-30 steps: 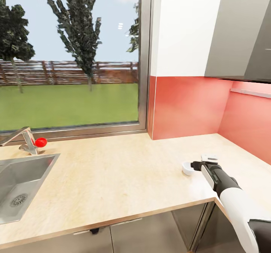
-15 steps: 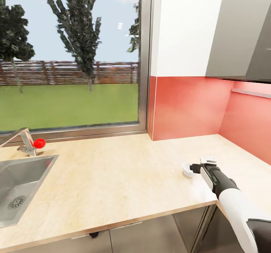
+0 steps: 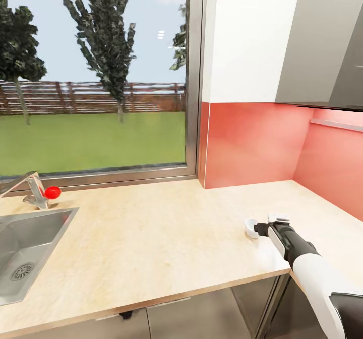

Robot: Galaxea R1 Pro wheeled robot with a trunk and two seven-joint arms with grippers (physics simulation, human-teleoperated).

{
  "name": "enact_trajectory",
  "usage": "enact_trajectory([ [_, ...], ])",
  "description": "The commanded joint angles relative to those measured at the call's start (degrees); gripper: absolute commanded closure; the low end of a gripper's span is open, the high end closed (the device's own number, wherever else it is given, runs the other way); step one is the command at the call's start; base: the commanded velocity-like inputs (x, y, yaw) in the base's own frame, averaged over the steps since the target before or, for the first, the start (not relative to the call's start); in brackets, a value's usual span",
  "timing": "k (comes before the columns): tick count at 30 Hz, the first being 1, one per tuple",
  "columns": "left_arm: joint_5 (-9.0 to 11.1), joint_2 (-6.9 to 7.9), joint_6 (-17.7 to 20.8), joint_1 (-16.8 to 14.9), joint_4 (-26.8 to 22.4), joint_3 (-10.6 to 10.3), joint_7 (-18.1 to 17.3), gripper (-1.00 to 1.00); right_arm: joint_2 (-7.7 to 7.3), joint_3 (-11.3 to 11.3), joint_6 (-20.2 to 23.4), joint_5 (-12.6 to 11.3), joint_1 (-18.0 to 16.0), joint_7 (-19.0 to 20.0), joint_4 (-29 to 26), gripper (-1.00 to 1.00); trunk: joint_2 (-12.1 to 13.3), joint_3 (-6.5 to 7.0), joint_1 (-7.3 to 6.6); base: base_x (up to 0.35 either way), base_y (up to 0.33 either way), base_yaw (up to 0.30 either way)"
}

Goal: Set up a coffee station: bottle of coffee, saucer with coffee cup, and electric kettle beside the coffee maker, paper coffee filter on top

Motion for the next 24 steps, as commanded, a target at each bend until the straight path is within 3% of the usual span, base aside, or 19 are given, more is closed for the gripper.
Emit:
enact_trajectory([
  [1, 0.18, 0.02, -0.36, -0.03, 0.12, 0.37, 0.02, -1.00, 0.01, 0.00, 0.25, -0.48, -0.02, -0.29, -0.09, -1.00, -0.07, -0.08, 0.02, 0.042, 0.000, 0.000],
  [24, 0.18, -0.05, -0.38, 0.00, 0.12, 0.40, -0.01, -1.00, 0.27, 0.09, 0.24, -0.57, -0.02, -0.20, 1.85, -1.00, -0.07, -0.08, 0.02, 0.027, 0.000, 0.000],
])
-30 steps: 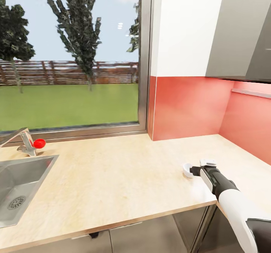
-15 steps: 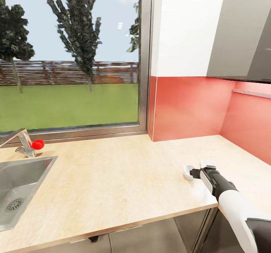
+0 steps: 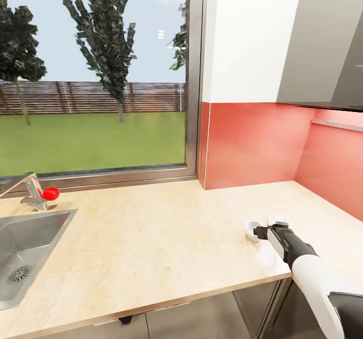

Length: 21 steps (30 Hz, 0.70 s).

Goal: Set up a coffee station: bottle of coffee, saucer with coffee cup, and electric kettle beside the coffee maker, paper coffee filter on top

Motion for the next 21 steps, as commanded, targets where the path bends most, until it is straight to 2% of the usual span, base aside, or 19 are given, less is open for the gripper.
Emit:
enact_trajectory([
  [1, 0.18, 0.00, -0.38, -0.05, 0.12, 0.34, 0.00, -1.00, 0.01, -0.02, 0.25, -0.49, -0.02, -0.29, -0.10, -1.00, -0.07, -0.08, 0.02, 0.000, 0.000, 0.000],
  [4, 0.18, 0.00, -0.38, -0.05, 0.12, 0.35, 0.00, -1.00, 0.01, -0.02, 0.24, -0.49, -0.02, -0.29, -0.10, -1.00, -0.07, -0.08, 0.02, 0.000, 0.000, 0.000],
  [5, 0.18, 0.00, -0.38, -0.05, 0.12, 0.33, -0.02, -1.00, 0.01, -0.02, 0.23, -0.49, -0.02, -0.29, -0.12, 1.00, -0.07, -0.08, 0.02, 0.000, 0.000, 0.000],
  [21, 0.18, 0.00, -0.38, -0.05, 0.10, 0.35, 0.00, -1.00, 0.01, 0.07, 0.28, -0.49, -0.02, -0.11, -0.19, 1.00, -0.07, -0.08, 0.02, 0.000, 0.000, 0.000],
])
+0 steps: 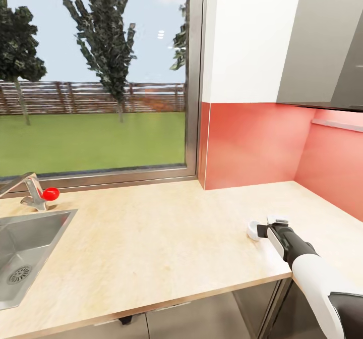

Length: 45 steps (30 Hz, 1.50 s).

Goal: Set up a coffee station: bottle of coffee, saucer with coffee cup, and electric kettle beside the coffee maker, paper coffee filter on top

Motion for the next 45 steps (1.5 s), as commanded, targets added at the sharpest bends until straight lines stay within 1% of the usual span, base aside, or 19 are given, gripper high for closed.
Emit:
enact_trajectory([
  [1, 0.19, 0.00, -0.38, -0.06, 0.13, 0.34, 0.01, -1.00, 0.03, -0.03, 0.10, -1.42, 0.02, -0.19, 0.85, 1.00, -0.05, -0.09, 0.02, 0.000, 0.000, 0.000],
  [17, 0.19, 0.17, -0.38, -0.06, 0.15, 0.37, 0.01, -1.00, 0.11, 0.23, 0.18, -1.50, 0.02, 0.51, 0.20, 1.00, -0.05, -0.09, 0.02, 0.000, 0.000, 0.000],
  [20, 0.19, 0.18, -0.38, -0.06, 0.09, 0.37, 0.01, -1.00, 0.15, 1.45, 0.22, -1.50, 0.02, 0.51, -0.19, 1.00, -0.05, -0.09, 0.02, 0.000, 0.000, 0.000],
  [22, 0.19, 0.18, -0.38, -0.06, 0.07, 0.37, -0.02, -1.00, 0.18, 3.18, 0.27, -1.50, 0.02, 0.49, -1.71, 1.00, -0.05, -0.09, 0.02, 0.000, 0.000, 0.000],
  [23, 0.19, 0.21, -0.38, -0.06, 0.07, 0.37, -0.04, -1.00, 0.37, 4.38, 0.30, -1.50, 0.02, 0.46, -3.22, 1.00, -0.05, -0.09, 0.02, 0.000, 0.000, 0.000],
  [24, 0.19, 0.24, -0.38, -0.06, 0.06, 0.37, -0.06, -1.00, 1.31, 5.40, 0.33, -1.50, 0.02, 0.44, -4.84, 1.00, -0.05, -0.09, 0.02, 0.000, 0.000, 0.000],
  [25, 0.19, 0.25, -0.38, -0.06, 0.05, 0.34, -0.07, -1.00, 2.12, 5.77, 0.33, -1.50, 0.02, 0.43, -5.48, 1.00, -0.05, -0.09, 0.02, 0.000, 0.000, 0.000],
  [28, 0.24, 0.26, -0.48, -0.06, -0.09, 0.40, -0.07, -1.00, 4.06, 6.09, 0.33, -1.49, 0.02, 0.42, -6.47, 1.00, -0.05, -0.09, 0.02, 0.000, 0.000, 0.000],
  [30, 0.26, 0.26, -0.56, -0.07, -0.18, 0.50, -0.07, -1.00, 4.79, 6.15, 0.39, -1.46, 0.02, 0.42, -7.49, 1.00, -0.05, -0.09, 0.02, 0.000, 0.000, 0.000],
  [31, 0.28, 0.27, -0.65, -0.08, -0.28, 0.58, -0.06, -1.00, 5.23, 6.21, 0.71, -1.44, 0.02, 0.42, -9.06, 1.00, -0.05, -0.09, 0.02, 0.000, 0.000, 0.000],
  [32, 0.34, 0.27, -0.77, -0.11, -0.40, 0.65, -0.02, -1.00, 5.50, 6.25, 2.30, -1.46, 0.02, 0.42, -10.65, 1.00, -0.05, -0.09, 0.02, 0.000, 0.000, 0.000],
  [33, 0.40, 0.10, -1.00, -0.16, -0.64, 0.69, 0.00, -1.00, 6.05, 6.48, 6.30, -1.48, 0.02, 0.42, -12.00, 1.00, -0.05, -0.09, 0.02, -0.049, 0.000, 0.000],
  [34, 0.41, 0.04, -1.06, -0.19, -0.73, 0.70, 0.00, -1.00, 6.23, 6.61, 7.23, -1.47, 0.02, 0.42, -12.21, 1.00, -0.05, -0.09, 0.02, -0.090, 0.000, 0.000],
  [35, 0.46, -0.11, -1.17, -0.32, -0.94, 0.71, 0.01, -1.00, 6.71, 7.22, 9.26, -1.44, 0.02, 0.42, -12.66, 1.00, -0.05, -0.09, 0.02, -0.208, 0.000, 0.000],
  [36, 0.50, -0.22, -1.29, -0.45, -1.07, 0.71, 0.01, -1.00, 6.97, 8.15, 10.31, -1.43, 0.02, 0.42, -12.87, 1.00, -0.05, -0.09, 0.02, -0.271, 0.000, 0.000],
  [42, 0.60, -0.32, -1.49, -0.72, -1.39, 0.75, 0.01, -1.00, 7.34, 11.28, 11.28, -1.48, 0.02, 0.42, -12.96, 1.00, -0.05, -0.09, 0.02, -0.314, 0.000, 0.089],
  [44, 0.66, -0.28, -1.51, -0.74, -1.97, 0.84, 0.03, -1.00, 7.76, 12.58, 11.35, -1.49, 0.02, 0.42, -12.88, 1.00, -0.05, -0.09, 0.02, -0.333, 0.000, 0.233],
  [45, 0.67, -0.28, -1.51, -0.75, -2.12, 0.86, 0.03, -1.00, 7.89, 12.84, 11.36, -1.50, 0.02, 0.42, -12.86, 1.00, -0.05, -0.09, 0.02, -0.334, 0.000, 0.250],
])
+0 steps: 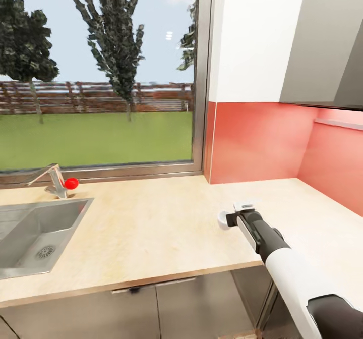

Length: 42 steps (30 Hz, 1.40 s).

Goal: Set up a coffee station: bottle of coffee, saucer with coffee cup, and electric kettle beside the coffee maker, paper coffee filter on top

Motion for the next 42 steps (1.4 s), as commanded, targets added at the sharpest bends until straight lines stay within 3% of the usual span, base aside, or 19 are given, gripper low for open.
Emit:
enact_trajectory([
  [1, 0.39, -0.05, -0.27, -0.02, -0.51, 0.49, -0.01, -1.00, 0.34, 1.15, 0.31, -0.46, -0.04, -0.46, 0.04, 1.00, -0.08, -0.07, -0.02, -0.336, 0.000, 0.267],
  [11, 0.47, -0.08, -0.18, -0.03, -0.70, 0.52, 0.04, -1.00, 0.49, 1.42, 0.32, -0.51, -0.04, -0.46, 0.14, 1.00, -0.08, 0.43, -0.02, -0.289, 0.051, 0.230],
  [23, 0.54, -0.08, -0.12, -0.03, -0.79, 0.52, 0.04, -1.00, 0.49, 1.42, 0.32, -0.47, -0.04, -0.46, 0.17, 1.00, -0.08, 1.19, -0.02, -0.019, 0.277, 0.213],
  [30, 0.50, -0.15, -0.09, -0.03, -0.79, 0.54, -0.01, -1.00, 0.49, 1.42, 0.32, -0.51, -0.04, -0.46, 0.10, 1.00, -0.08, 1.63, -0.02, 0.000, 0.054, 0.213],
  [37, 0.46, -0.54, -0.22, -0.02, -0.82, 0.52, -0.14, -1.00, 0.49, 1.42, 0.32, -0.51, -0.04, -0.46, 0.09, 1.00, -0.08, 2.07, -0.02, 0.000, 0.002, 0.213],
  [42, 0.01, -2.11, -0.19, 0.04, -0.79, 0.26, -0.45, -1.00, 0.44, 1.38, 0.32, -0.45, -0.04, -0.46, 0.08, 1.00, -0.08, 2.38, -0.02, 0.000, 0.000, 0.213],
])
